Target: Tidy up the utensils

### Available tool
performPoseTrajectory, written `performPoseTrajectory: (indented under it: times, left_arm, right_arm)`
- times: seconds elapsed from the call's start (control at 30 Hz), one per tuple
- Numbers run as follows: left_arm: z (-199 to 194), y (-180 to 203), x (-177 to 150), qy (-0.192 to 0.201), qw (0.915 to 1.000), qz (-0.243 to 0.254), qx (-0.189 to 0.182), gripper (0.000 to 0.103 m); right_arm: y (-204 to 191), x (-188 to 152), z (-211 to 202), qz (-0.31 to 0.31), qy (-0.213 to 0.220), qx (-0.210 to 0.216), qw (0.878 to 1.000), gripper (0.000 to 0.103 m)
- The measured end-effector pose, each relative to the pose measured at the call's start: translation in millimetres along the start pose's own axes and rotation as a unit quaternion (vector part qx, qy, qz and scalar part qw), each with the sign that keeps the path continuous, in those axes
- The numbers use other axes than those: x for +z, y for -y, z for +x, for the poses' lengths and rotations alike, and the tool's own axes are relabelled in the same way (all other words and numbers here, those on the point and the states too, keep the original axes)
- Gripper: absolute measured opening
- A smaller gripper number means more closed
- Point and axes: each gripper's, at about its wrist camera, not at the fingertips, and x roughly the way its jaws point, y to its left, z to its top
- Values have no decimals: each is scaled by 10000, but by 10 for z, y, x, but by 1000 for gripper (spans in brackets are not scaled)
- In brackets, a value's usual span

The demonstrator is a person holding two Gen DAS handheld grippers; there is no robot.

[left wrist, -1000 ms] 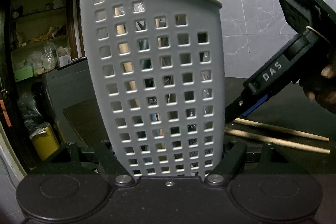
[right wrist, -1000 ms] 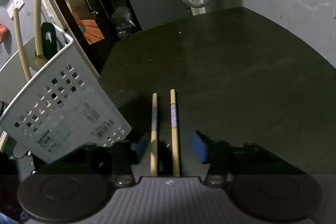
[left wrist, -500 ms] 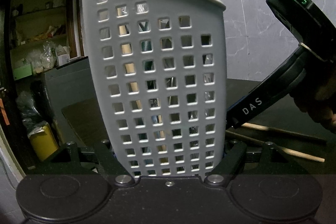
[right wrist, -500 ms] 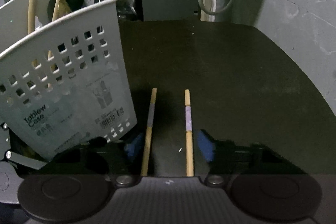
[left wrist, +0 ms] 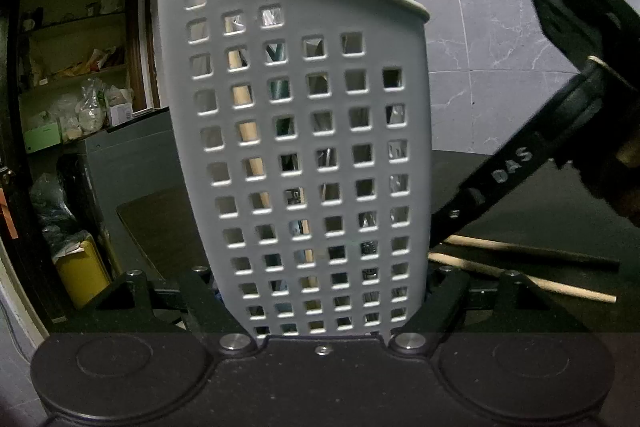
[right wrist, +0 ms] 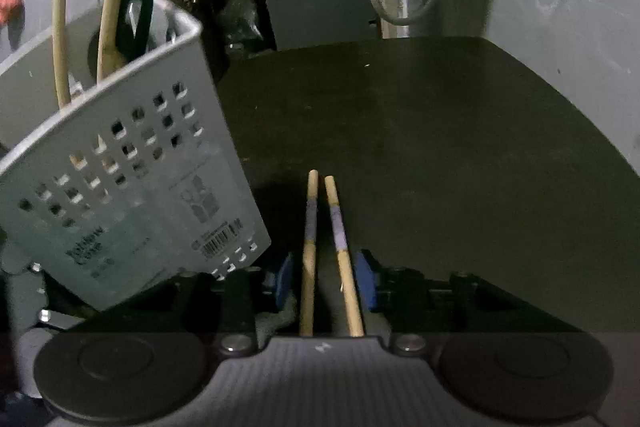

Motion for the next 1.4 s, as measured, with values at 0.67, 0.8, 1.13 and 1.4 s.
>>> performPoseTrajectory:
  times: [0.67,0.8,1.13,1.4]
  left_arm:
    - [-7,42,6,2,10000,28,28,78]
    - [-8,42,6,0,10000,28,26,78]
    - [-8,42,5,0,10000,32,30,78]
    - [1,40,9,-1,10000,31,27,78]
  right_arm:
    - [42,-74,-21,121,-58,65,9999,7]
    - [18,-76,-24,112,-96,111,9998,9]
    - [45,4,-14,220,-54,346,9991,60]
    - [-281,-1,136,-774,-96,-374,9963,38]
